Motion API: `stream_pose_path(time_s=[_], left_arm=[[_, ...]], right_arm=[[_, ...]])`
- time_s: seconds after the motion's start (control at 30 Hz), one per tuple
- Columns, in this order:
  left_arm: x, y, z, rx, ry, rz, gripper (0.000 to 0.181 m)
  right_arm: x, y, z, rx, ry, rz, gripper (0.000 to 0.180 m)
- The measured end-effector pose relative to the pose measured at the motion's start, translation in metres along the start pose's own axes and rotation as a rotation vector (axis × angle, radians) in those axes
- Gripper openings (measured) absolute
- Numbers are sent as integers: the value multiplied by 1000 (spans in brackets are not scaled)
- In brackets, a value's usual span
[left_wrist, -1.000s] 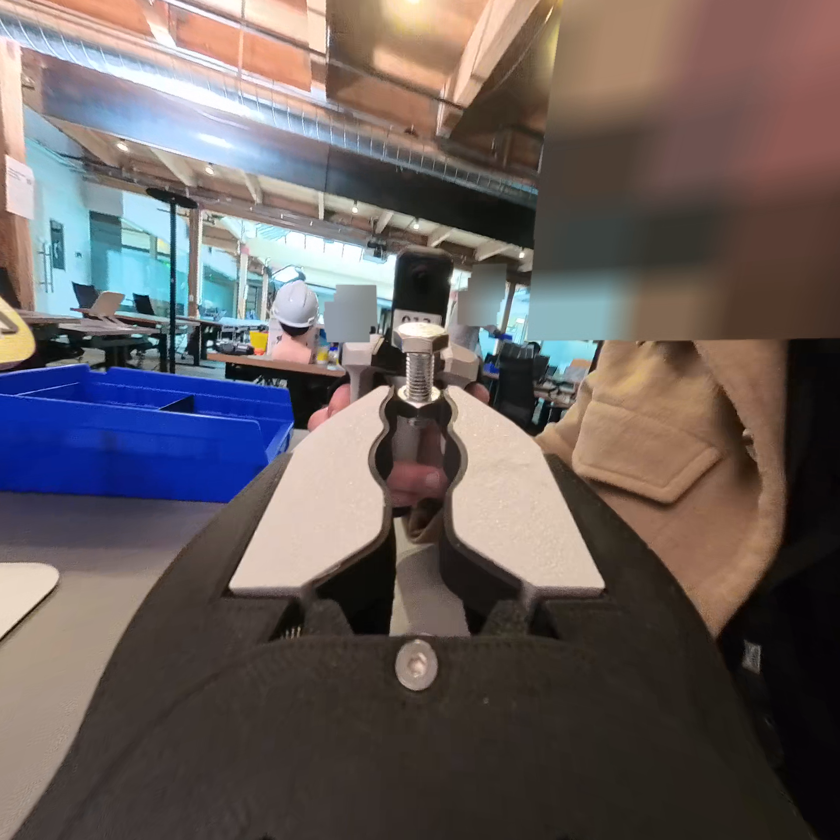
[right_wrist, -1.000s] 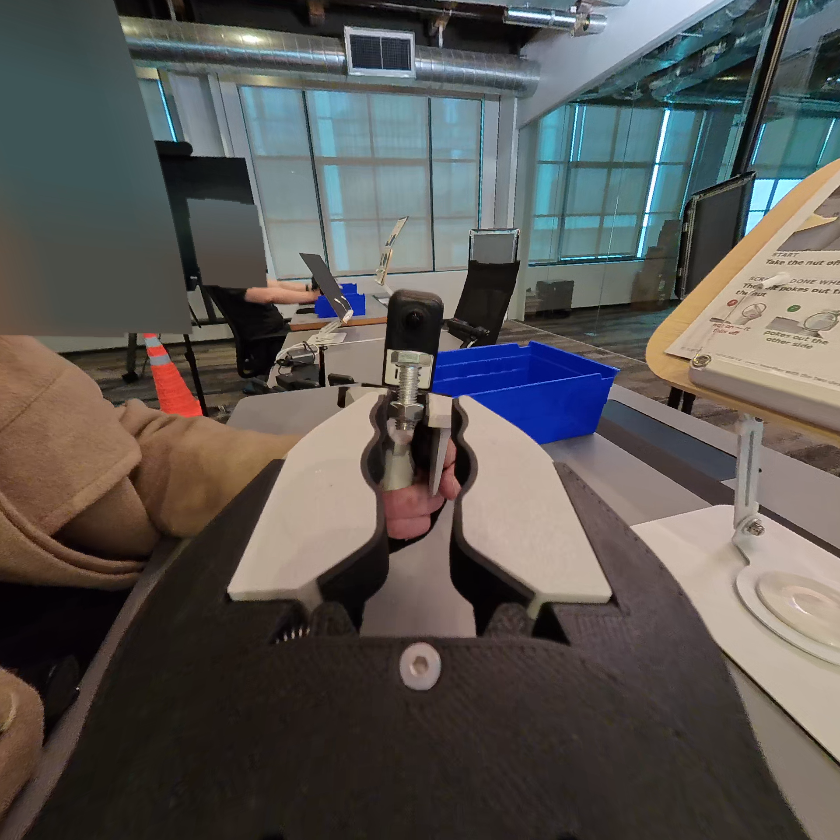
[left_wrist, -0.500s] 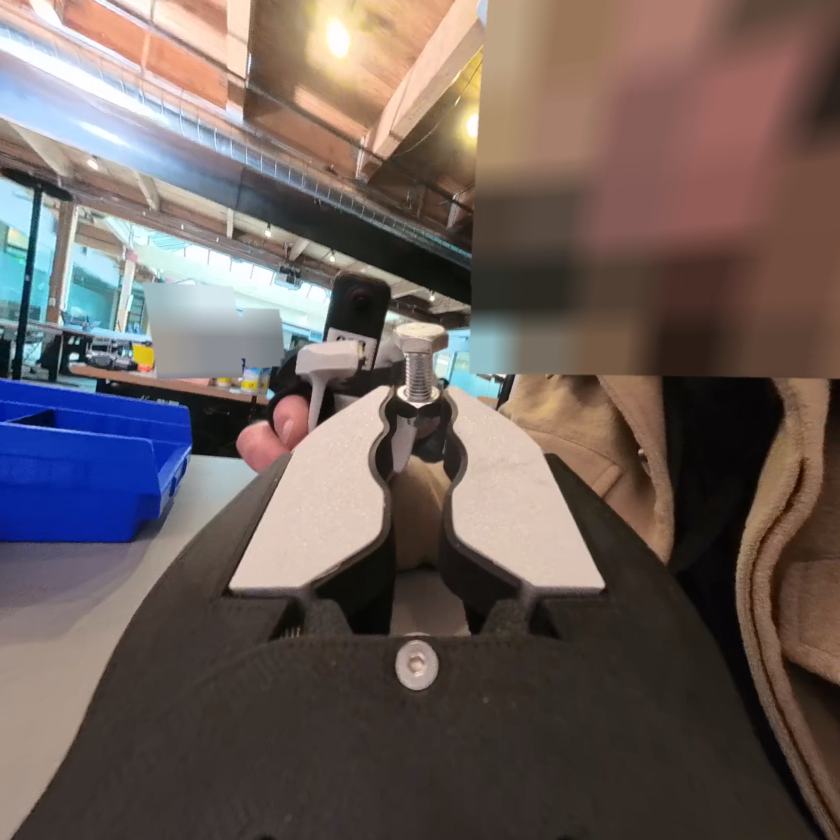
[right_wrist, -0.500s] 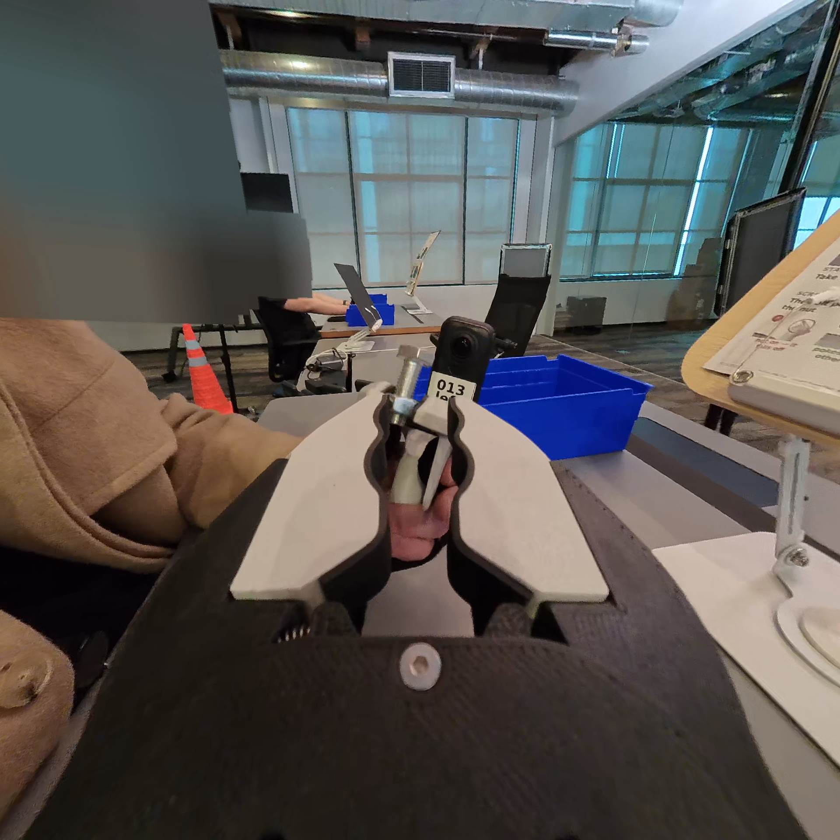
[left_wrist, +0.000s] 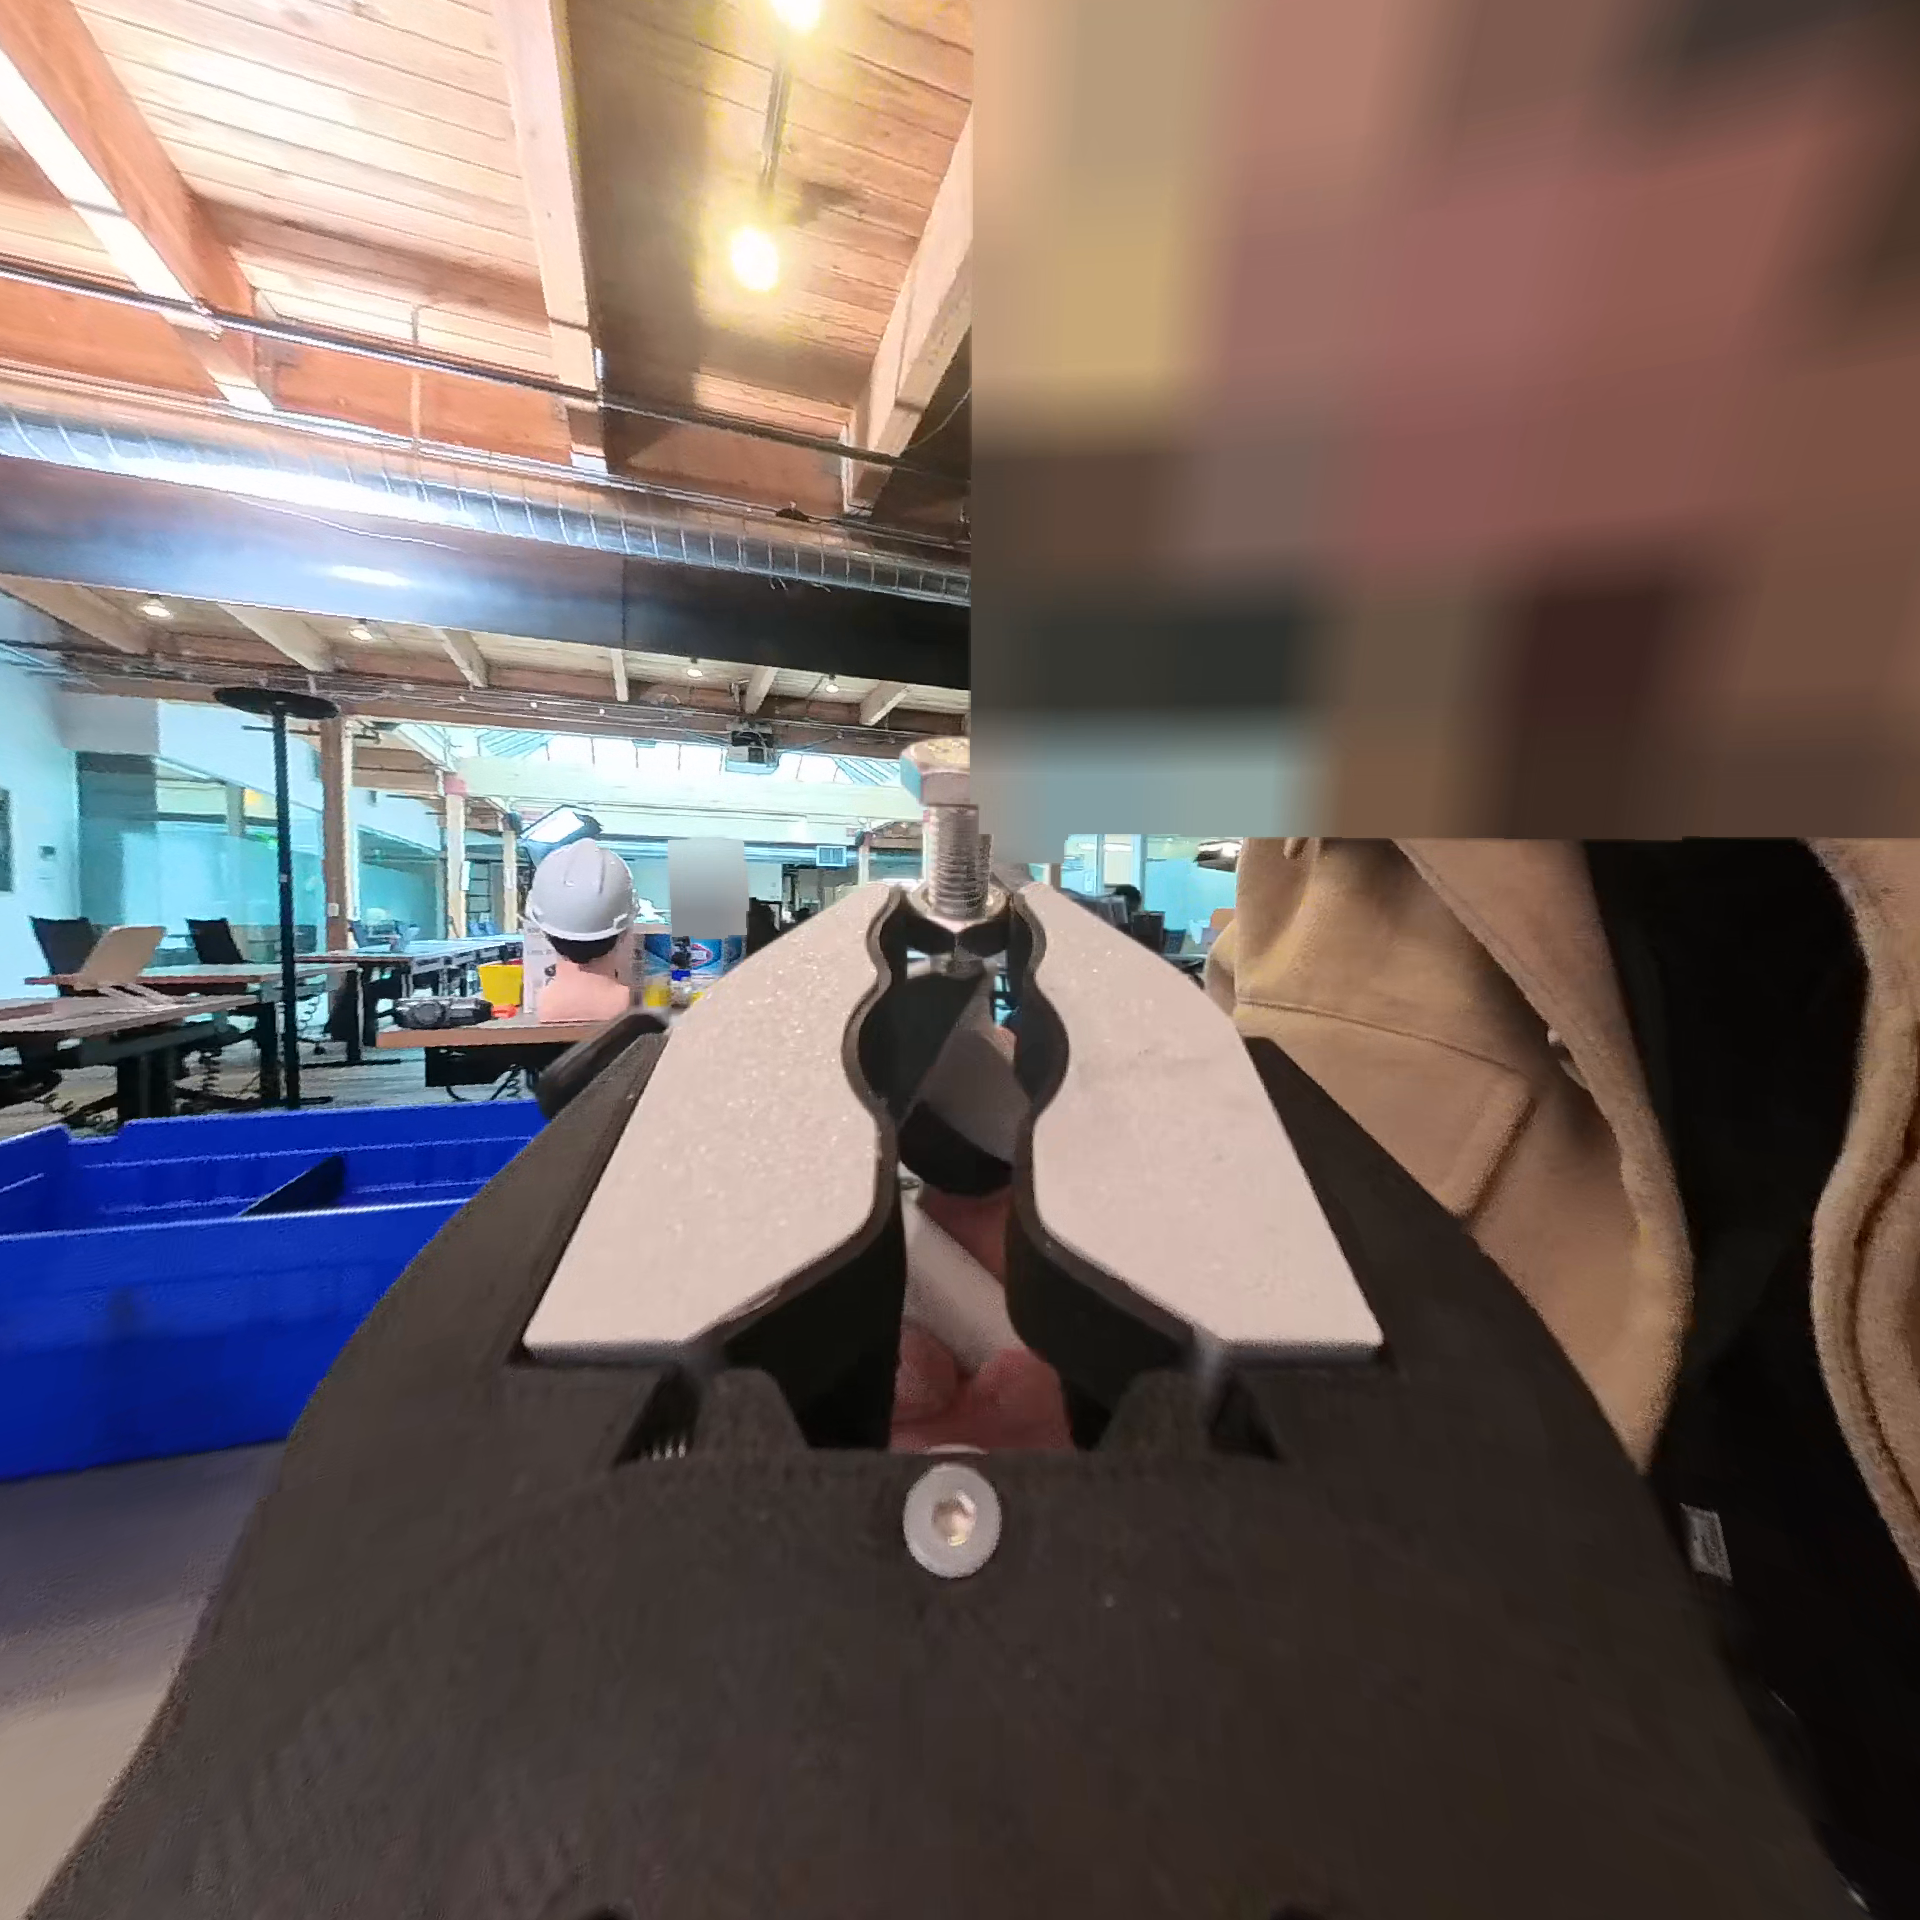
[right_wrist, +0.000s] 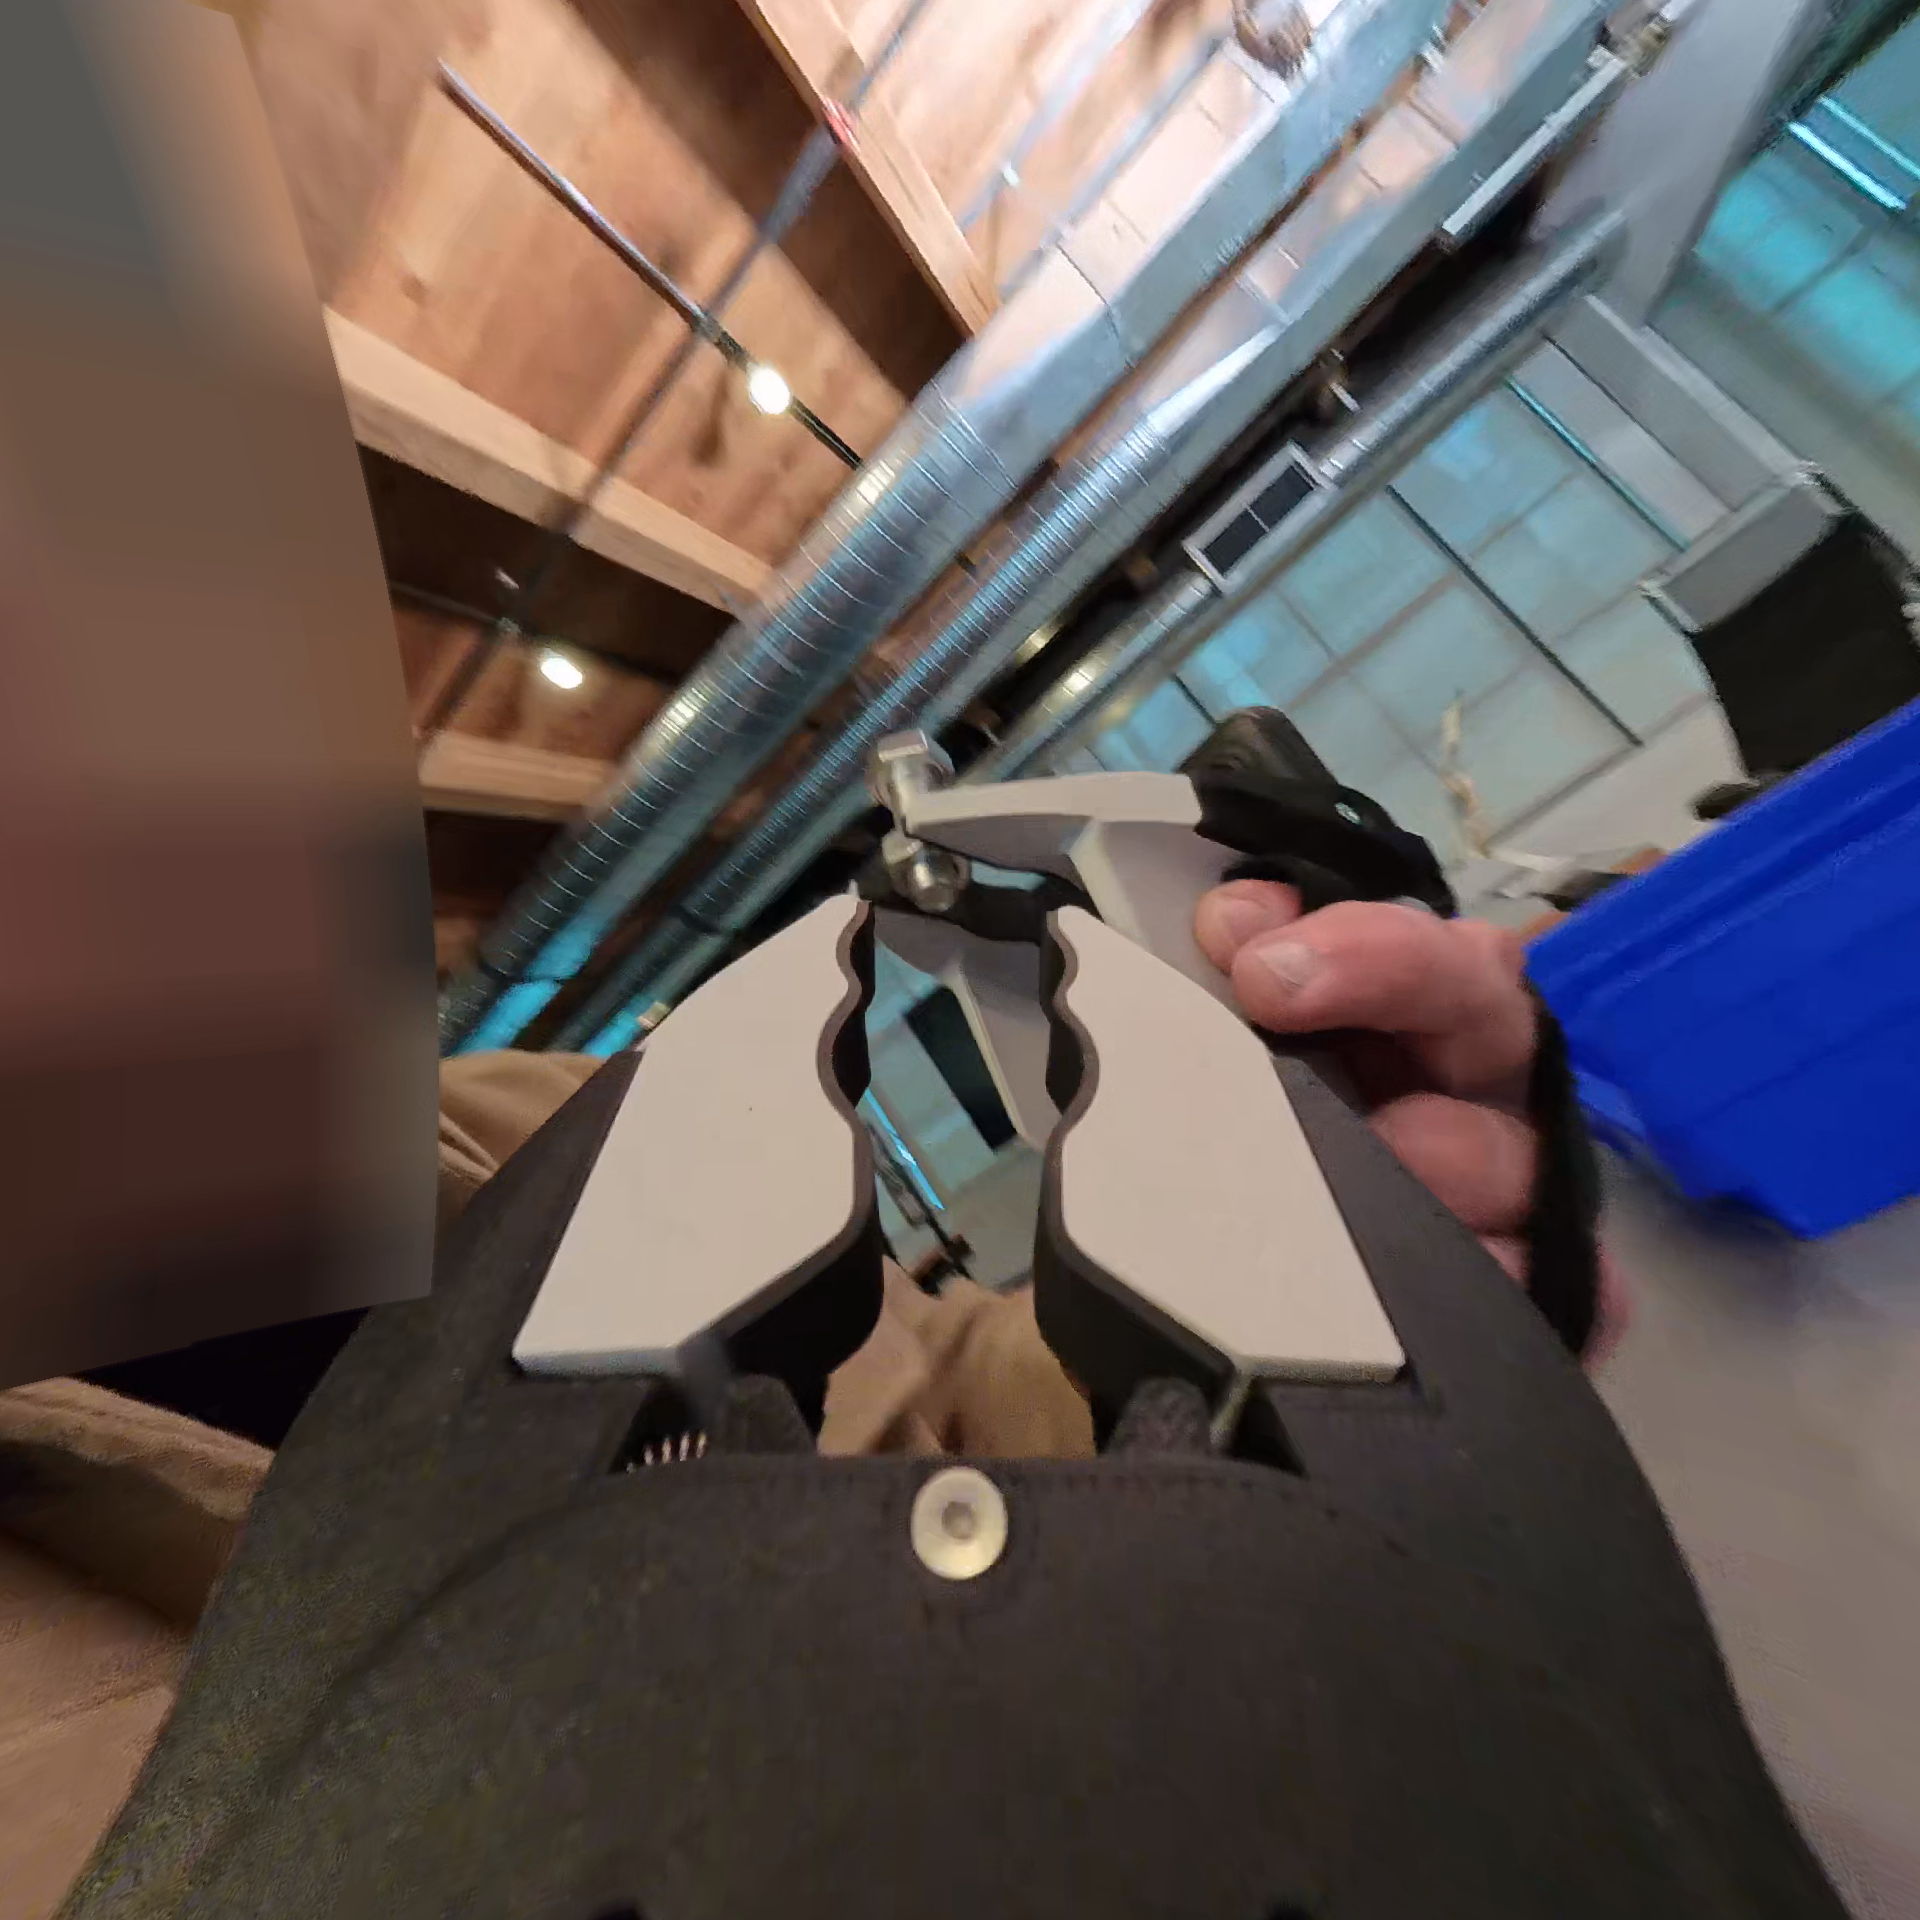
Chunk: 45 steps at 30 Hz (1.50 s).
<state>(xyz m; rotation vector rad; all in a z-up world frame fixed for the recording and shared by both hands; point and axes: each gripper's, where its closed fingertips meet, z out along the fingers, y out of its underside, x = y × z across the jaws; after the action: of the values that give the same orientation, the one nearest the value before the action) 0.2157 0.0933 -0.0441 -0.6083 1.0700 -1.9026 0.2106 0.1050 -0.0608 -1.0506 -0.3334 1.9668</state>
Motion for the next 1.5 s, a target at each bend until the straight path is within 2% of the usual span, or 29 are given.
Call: stream_pose_path(time_s=[0.33, 0.57, 0.87, 0.93, 0.97, 1.13, 1.5], left_arm=[[3, -4, 2, -3, 3, 57, 17], [1, -3, 0, -65, -18, 99, 17], [4, -7, 4, 0, 24, 40, 17], [1, -8, 3, -2, 0, 56, 17], [0, -8, 2, -6, -8, 67, 17], [-6, -3, -4, -83, -53, 101, 17], [-8, 1, -8, -173, -85, 163, 17]], right_arm=[[-11, -4, 20, 164, -155, 130, 28], [-8, -4, 21, 166, -115, 86, 17], [-13, -6, 21, 198, -146, 71, 17], [-14, -8, 22, 200, -139, 71, 26], [-12, -7, 22, 194, -115, 66, 20], [-1, -8, 20, 160, -42, 50, 14], [2, -6, 18, 135, -28, 27, 14]])
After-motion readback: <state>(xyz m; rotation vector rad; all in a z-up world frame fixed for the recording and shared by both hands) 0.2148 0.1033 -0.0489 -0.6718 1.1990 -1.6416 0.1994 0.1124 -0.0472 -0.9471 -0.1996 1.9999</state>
